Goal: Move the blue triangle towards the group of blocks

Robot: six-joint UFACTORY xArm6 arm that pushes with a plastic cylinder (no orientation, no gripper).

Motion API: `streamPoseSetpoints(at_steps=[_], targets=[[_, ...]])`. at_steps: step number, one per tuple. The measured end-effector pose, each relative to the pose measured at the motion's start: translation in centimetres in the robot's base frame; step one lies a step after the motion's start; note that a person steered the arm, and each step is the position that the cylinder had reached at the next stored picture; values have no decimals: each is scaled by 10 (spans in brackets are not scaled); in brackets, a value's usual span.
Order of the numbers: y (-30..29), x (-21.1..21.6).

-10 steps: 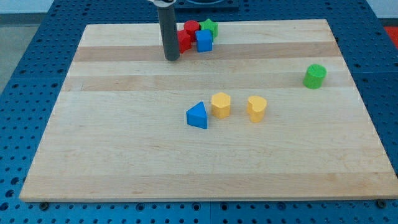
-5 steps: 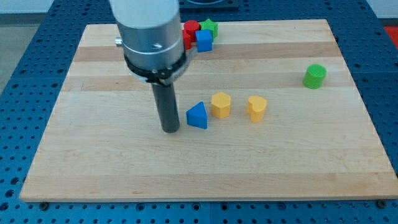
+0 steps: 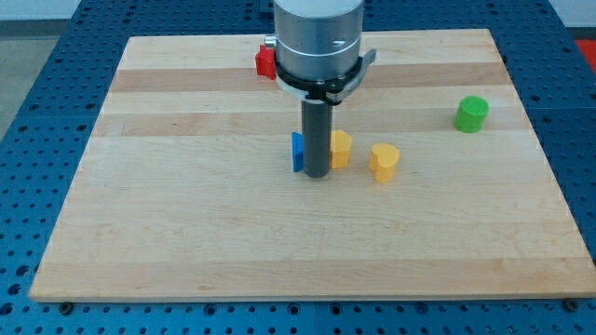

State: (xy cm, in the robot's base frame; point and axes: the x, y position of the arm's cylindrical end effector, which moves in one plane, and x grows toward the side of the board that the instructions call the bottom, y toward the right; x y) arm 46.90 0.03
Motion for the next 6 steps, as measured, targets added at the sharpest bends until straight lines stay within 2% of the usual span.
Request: streamPoseSetpoints(at_steps=[2,6], targets=[[-27,-7],[-42,-80]])
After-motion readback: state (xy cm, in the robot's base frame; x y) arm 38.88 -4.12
